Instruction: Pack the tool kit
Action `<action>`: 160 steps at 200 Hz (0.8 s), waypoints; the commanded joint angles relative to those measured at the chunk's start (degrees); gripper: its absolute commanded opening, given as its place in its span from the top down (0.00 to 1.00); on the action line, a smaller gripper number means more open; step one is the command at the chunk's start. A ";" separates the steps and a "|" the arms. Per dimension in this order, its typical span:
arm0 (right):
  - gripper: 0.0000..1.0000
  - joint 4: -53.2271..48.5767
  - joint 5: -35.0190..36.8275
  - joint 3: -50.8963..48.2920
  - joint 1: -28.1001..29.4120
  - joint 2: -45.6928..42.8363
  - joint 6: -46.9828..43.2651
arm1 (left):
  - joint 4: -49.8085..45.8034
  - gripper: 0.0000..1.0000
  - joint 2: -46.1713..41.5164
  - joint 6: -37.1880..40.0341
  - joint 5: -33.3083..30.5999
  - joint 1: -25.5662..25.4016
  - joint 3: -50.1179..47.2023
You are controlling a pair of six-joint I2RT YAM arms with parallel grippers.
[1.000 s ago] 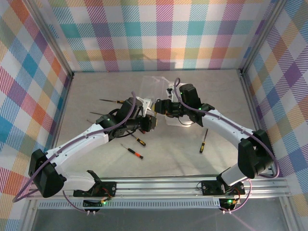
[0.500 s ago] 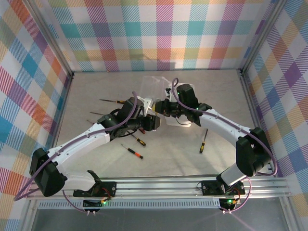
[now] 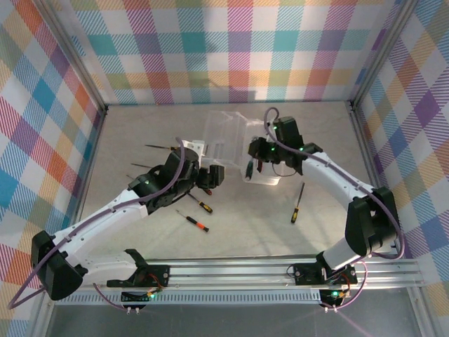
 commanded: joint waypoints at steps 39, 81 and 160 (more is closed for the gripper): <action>0.98 -10.67 16.23 10.06 -4.43 5.46 -11.39 | -6.62 0.17 -4.66 -5.13 -14.24 0.01 -5.08; 0.98 -12.71 17.96 16.63 -6.53 15.54 -12.44 | -9.37 0.17 -5.65 -6.05 -15.12 0.18 -4.69; 0.97 -15.81 18.84 24.82 -6.89 30.23 -11.24 | -10.90 0.14 -5.35 -6.89 -17.13 0.19 -4.51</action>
